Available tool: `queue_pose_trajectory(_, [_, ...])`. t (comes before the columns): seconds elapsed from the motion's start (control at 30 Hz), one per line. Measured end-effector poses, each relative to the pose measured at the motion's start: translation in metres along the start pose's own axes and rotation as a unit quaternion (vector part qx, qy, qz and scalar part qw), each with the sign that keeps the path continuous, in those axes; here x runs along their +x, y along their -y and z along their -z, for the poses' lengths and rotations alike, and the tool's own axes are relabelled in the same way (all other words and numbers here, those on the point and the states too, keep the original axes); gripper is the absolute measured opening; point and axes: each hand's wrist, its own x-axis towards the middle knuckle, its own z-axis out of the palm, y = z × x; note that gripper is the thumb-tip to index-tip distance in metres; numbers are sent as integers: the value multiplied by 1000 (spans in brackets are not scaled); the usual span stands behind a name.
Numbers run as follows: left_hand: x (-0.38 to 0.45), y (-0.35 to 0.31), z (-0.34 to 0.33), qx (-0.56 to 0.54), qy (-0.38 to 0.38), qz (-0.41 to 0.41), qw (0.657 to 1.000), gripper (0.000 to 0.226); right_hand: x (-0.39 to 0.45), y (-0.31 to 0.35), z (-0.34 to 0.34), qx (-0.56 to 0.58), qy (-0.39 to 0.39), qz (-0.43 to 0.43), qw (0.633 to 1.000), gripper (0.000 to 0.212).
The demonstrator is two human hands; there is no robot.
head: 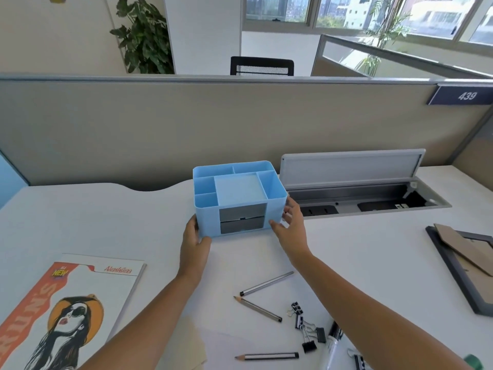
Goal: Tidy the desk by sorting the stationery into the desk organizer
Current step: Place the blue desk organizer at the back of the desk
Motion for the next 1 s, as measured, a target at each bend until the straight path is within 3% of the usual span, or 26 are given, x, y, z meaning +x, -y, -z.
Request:
queue_pose_trajectory(0.2, [1, 0, 2, 47, 31, -14, 998, 55, -2, -2, -4, 18, -6, 10, 1000, 68])
queue_pose_trajectory(0.5, [-10, 6, 9, 49, 23, 69, 996, 71, -11, -9, 5, -70, 50, -5, 996, 77])
queue_pose_trajectory(0.6, [-25, 5, 11, 56, 19, 72, 996, 70, -23, -13, 15, -148, 62, -35, 986, 83])
queue_pose_trajectory(0.73, [-51, 6, 18, 38, 14, 78, 996, 58, -59, -15, 29, -156, 72, -26, 985, 79])
queue_pose_trajectory(0.83, [-82, 8, 24, 166, 31, 29, 985, 40, -86, -14, 40, -153, 87, -16, 984, 78])
queue_pose_trajectory(0.9, [-108, 12, 28, 276, 55, -24, 959, 39, -99, -12, 52, -165, 107, -12, 980, 75])
queue_pose_trajectory(1.0, [-144, 14, 34, 338, 84, -105, 932, 43, -115, -12, 71, -201, 131, -12, 971, 73])
